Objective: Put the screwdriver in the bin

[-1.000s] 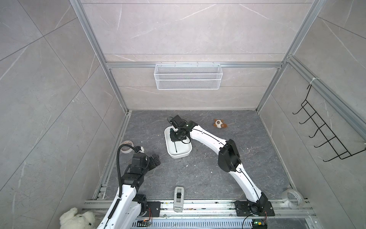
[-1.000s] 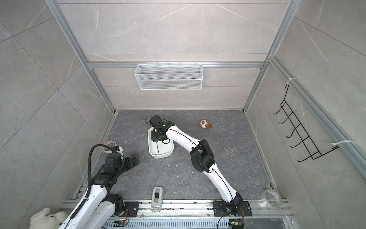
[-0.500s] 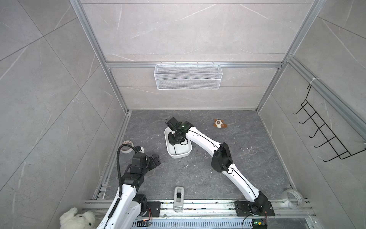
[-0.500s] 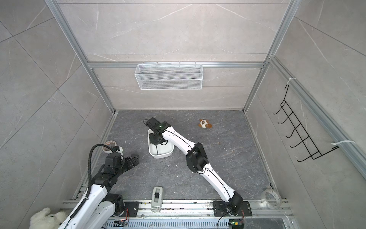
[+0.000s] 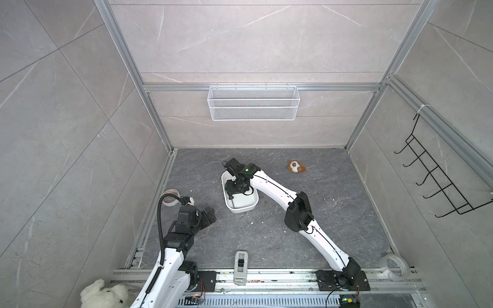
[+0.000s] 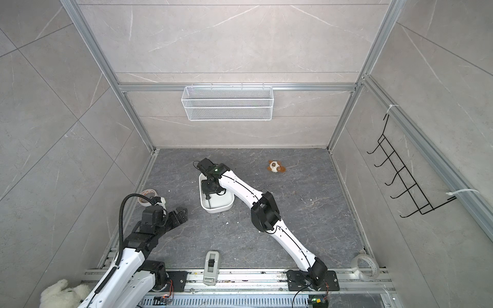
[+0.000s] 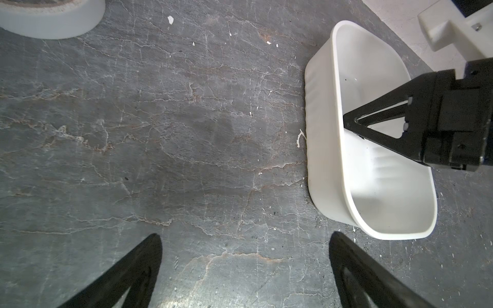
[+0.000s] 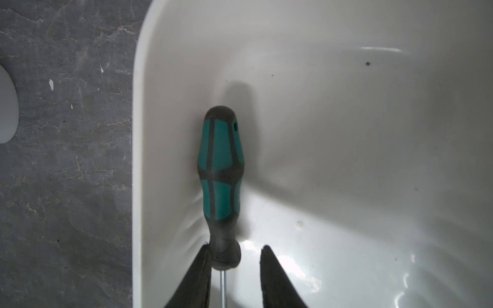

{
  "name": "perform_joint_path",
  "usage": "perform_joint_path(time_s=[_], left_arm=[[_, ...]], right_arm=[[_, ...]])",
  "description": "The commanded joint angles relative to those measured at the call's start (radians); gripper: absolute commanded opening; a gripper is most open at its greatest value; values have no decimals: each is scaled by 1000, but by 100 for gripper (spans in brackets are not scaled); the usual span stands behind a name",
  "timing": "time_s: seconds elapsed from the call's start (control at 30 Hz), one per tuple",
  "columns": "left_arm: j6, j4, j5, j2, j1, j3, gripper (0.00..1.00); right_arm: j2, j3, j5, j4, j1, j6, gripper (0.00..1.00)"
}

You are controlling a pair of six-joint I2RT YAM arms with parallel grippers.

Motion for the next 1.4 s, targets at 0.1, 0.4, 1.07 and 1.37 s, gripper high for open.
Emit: perform_joint_path(time_s=[0.1, 0.4, 1.07, 1.37], left_arm=[[4, 31, 3, 12, 1, 5, 100], [-7, 28, 21, 48, 0, 10, 100], [-38, 53, 37, 92, -6, -3, 100], [-37, 60, 51, 102, -6, -3, 100]], right_arm=[[-94, -37, 37, -43, 8, -16, 35], [-495, -544, 204, 110, 22, -96, 43], [-1424, -2064, 911, 1265, -295, -639, 79], [-1280, -2186, 927, 1543, -454, -423, 86]])
